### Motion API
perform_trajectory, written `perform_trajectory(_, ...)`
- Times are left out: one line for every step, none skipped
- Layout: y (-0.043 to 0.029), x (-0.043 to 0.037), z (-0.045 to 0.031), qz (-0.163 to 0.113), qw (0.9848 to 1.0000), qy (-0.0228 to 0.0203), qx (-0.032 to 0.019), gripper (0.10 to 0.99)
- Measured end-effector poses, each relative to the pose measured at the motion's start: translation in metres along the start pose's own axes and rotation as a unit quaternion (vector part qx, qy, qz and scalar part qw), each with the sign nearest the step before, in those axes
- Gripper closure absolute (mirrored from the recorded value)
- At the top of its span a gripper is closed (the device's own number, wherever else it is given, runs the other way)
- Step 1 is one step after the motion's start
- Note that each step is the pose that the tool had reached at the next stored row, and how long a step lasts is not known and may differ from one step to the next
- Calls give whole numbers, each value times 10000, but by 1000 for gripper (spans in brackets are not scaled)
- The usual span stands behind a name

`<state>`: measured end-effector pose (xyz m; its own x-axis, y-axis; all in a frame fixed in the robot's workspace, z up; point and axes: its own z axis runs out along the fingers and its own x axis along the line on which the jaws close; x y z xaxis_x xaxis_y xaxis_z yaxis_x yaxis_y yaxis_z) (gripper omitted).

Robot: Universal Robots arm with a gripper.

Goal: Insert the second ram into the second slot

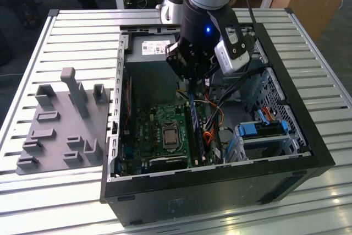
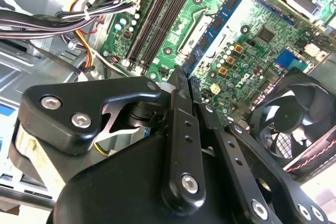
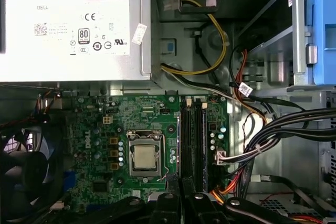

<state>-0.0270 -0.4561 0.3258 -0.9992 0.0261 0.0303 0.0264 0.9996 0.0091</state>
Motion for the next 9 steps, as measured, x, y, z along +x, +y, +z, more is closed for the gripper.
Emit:
perform_trajectory(0, 0, 4, -20, 10000, 1, 1, 949)
perform_trajectory(0, 0, 8, -39, 10000, 2, 2, 949)
perform_trajectory(0, 0, 12, -52, 10000, 4, 2, 949)
perform_trajectory(0, 0, 15, -60, 10000, 6, 3, 949)
perform_trajectory(0, -1, 16, -64, 10000, 9, 3, 949)
perform_trajectory(-1, -1, 18, -67, 10000, 13, 3, 949)
perform_trajectory(0, -1, 19, -68, 10000, 17, 3, 949)
perform_trajectory(0, -1, 20, -69, 10000, 18, 3, 949)
perform_trajectory(0, -1, 21, -69, 10000, 19, 3, 949)
